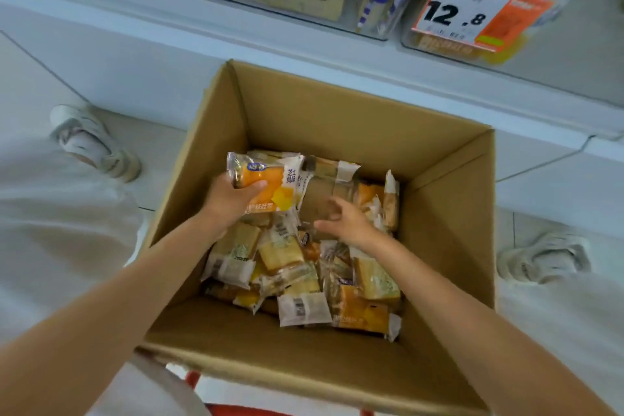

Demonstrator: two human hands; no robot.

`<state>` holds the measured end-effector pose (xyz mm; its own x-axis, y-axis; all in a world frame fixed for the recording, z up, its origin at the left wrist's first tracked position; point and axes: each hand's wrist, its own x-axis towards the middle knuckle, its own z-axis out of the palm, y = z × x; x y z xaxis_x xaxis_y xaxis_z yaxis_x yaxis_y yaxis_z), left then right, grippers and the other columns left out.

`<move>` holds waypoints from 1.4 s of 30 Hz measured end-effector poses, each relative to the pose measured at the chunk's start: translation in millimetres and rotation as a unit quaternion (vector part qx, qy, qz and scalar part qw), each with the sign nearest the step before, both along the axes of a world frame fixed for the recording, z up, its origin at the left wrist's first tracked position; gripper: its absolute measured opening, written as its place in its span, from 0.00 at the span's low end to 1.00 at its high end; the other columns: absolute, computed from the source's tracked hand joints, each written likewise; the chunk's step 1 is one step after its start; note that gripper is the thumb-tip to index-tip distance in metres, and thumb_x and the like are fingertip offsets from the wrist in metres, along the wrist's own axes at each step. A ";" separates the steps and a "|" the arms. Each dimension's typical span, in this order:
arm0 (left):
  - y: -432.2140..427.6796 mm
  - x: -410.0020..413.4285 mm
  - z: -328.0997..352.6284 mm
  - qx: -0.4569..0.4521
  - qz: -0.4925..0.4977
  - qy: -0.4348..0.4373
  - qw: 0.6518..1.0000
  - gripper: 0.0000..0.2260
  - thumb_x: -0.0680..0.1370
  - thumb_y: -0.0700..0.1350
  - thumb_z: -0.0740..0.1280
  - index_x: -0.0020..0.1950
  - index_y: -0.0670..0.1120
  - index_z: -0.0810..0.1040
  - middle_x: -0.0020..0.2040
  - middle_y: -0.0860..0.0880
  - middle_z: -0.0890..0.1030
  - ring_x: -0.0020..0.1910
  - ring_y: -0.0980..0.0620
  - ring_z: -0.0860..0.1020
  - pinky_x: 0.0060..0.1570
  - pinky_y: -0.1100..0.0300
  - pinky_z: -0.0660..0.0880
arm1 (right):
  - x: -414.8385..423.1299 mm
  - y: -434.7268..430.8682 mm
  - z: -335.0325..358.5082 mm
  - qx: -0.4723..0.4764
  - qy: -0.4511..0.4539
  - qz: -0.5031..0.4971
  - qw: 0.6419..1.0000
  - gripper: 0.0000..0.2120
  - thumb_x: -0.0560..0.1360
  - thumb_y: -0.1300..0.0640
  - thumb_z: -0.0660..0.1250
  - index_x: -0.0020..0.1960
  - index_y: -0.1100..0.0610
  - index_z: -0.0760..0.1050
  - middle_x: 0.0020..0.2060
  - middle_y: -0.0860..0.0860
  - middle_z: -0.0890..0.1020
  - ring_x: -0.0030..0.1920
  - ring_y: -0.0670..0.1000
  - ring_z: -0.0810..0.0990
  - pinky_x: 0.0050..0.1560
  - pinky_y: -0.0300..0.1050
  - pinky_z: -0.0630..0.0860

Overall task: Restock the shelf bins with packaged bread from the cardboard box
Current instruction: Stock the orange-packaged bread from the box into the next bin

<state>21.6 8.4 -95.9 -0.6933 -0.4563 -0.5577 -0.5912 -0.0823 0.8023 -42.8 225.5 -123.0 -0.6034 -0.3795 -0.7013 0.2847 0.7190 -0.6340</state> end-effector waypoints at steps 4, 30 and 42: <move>-2.8 9.7 -3.2 0.020 0.018 -0.008 1.000 0.12 0.76 0.42 0.72 0.59 0.46 0.78 0.54 0.46 0.83 0.48 0.51 0.81 0.44 0.61 0.77 | 38.7 -28.4 -35.4 0.027 -0.156 0.024 0.987 0.37 0.76 0.48 0.71 0.77 0.57 0.58 0.73 0.52 0.67 0.70 0.56 0.70 0.66 0.45 0.70; 54.2 -24.4 60.2 0.288 -0.056 0.050 0.955 0.12 0.81 0.44 0.62 0.64 0.43 0.72 0.46 0.45 0.83 0.42 0.49 0.83 0.39 0.52 0.81 | -49.1 35.0 119.8 -0.050 0.095 -0.138 0.985 0.41 0.73 0.47 0.73 0.78 0.53 0.57 0.72 0.50 0.68 0.69 0.52 0.70 0.59 0.42 0.68; 71.8 -46.9 160.8 0.127 -0.223 0.103 0.961 0.16 0.77 0.47 0.70 0.65 0.49 0.77 0.53 0.47 0.85 0.56 0.44 0.83 0.56 0.46 0.78 | -36.9 50.8 201.3 -0.077 0.270 -0.049 0.959 0.43 0.73 0.43 0.72 0.79 0.51 0.52 0.77 0.51 0.59 0.73 0.51 0.63 0.72 0.51 0.65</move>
<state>-25.3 80.2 65.0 -0.8958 0.0438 -0.4424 -0.4444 -0.0662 0.8934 -79.7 276.3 78.3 -0.9002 -0.3771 -0.2176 -0.0536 0.5920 -0.8042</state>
